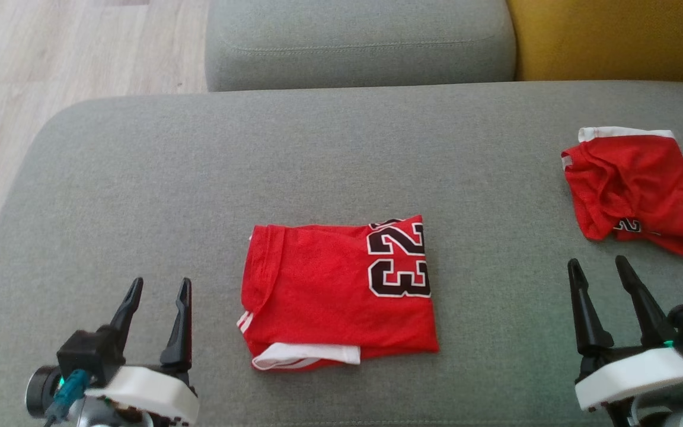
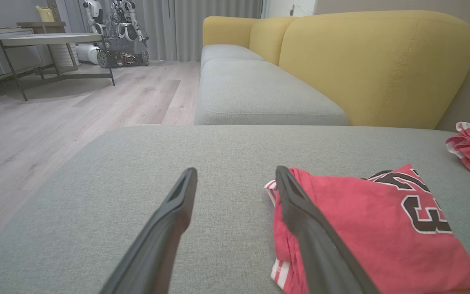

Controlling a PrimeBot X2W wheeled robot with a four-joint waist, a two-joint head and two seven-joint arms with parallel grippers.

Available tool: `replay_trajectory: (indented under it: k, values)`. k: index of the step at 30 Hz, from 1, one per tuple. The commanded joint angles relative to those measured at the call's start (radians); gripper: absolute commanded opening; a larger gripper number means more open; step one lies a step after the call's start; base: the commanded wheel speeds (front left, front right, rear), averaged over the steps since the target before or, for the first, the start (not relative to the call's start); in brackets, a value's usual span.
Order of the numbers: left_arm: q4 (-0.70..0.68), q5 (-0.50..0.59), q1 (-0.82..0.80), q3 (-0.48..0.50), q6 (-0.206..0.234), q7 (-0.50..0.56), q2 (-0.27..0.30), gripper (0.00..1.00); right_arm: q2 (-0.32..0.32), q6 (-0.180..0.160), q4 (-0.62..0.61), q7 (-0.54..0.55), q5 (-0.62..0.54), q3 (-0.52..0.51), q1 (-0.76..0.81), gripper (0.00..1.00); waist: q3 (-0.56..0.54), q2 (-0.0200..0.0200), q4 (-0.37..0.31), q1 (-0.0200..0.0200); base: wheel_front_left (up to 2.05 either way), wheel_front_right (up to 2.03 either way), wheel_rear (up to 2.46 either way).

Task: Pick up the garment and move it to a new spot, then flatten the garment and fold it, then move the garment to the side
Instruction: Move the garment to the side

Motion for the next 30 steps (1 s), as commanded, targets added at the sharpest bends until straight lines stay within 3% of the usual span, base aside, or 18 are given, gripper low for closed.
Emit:
replay_trajectory:
  k: [1,13,30]
  values:
    - [-0.039,0.008,-0.052,0.033,0.008,-0.002,0.017,1.0,-0.016,-0.001,-0.029,0.001,-0.002,0.015,-0.028,1.0,0.001,0.0,0.003,0.0,0.0,0.0,0.0]
    - [-0.068,0.013,-0.118,0.01,0.004,-0.013,0.015,1.0,-0.012,-0.001,0.055,0.003,0.01,0.035,-0.056,1.0,0.067,0.0,0.106,0.0,0.0,0.0,0.0]
    - [0.0,0.009,-0.27,-0.046,-0.026,-0.072,-0.05,1.0,-0.018,-0.001,0.42,0.011,0.112,0.231,-0.258,1.0,0.204,0.0,0.248,0.0,0.0,0.0,0.0]
